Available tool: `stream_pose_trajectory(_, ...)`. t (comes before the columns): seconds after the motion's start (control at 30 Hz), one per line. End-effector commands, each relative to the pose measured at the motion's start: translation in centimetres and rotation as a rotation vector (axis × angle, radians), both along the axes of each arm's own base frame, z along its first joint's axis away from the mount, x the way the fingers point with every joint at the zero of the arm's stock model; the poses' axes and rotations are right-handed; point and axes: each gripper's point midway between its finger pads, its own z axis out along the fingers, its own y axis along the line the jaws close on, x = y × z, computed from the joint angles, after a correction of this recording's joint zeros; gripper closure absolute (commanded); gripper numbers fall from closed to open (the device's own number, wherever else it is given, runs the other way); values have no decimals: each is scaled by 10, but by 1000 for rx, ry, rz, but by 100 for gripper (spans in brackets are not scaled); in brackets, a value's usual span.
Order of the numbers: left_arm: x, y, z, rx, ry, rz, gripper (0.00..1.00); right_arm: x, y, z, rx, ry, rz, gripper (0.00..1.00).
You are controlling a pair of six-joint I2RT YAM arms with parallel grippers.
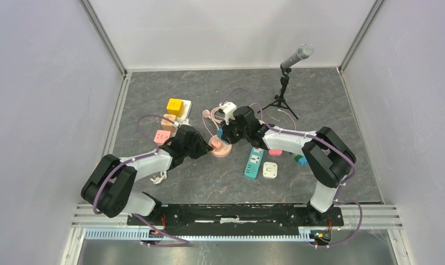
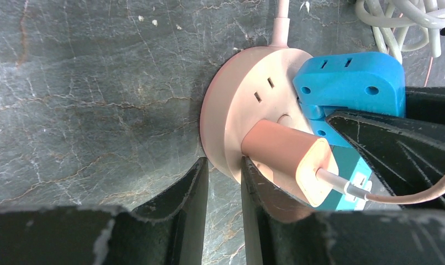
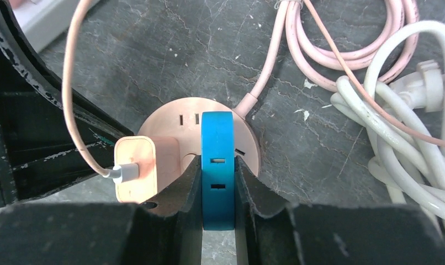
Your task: Pull the plug off the socket
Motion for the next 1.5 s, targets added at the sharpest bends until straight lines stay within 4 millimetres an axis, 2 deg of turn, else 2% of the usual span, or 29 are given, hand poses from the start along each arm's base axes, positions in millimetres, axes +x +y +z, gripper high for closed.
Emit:
stream_pose_trajectory(0.0,-44,45,-59,236,186,4,66,-9,37,48,269,48,104,100)
stream_pose_trajectory(0.03,-44,46,-59,237,187,6,66,-10,39,47,264,41,110,100)
stream_pose_trajectory(0.1,-45,47,-60,240,189,9,66,-11,39,34,124,-50,83,100)
stream_pose_trajectory(0.17,-45,47,-61,242,192,11,67,-6,31,24,13,-130,36,100)
stream_pose_trajectory(0.23,-46,48,-62,247,200,11,66,-5,26,24,33,-140,21,100)
stream_pose_trajectory(0.33,-50,48,-64,240,205,7,66,-8,29,37,103,-134,38,100)
stream_pose_trajectory(0.4,-50,49,-65,242,206,6,66,-9,35,51,237,-76,80,100)
stream_pose_trajectory(0.47,-52,50,-67,254,213,0,66,-13,39,55,341,-20,108,100)
stream_pose_trajectory(0.63,-53,53,-68,266,220,7,66,-14,46,37,159,-106,95,100)
stream_pose_trajectory(0.77,-55,54,-70,272,230,12,66,-7,33,40,91,-194,63,100)
stream_pose_trajectory(0.93,-57,56,-73,283,241,7,66,2,23,57,267,-124,74,100)
stream_pose_trajectory(1.03,-57,55,-72,275,231,1,66,-5,32,63,313,-97,97,100)
stream_pose_trajectory(1.13,-57,54,-70,261,221,2,66,-16,45,44,283,-54,71,100)
stream_pose_trajectory(1.2,-57,54,-70,264,223,1,66,-16,43,38,284,-29,34,100)
stream_pose_trajectory(1.27,-57,54,-69,266,223,2,66,-10,39,47,292,-36,3,100)
stream_pose_trajectory(1.4,-59,57,-73,280,230,2,66,9,35,77,365,6,-18,100)
stream_pose_trajectory(1.47,-60,58,-74,284,235,2,66,13,37,81,416,71,-27,100)
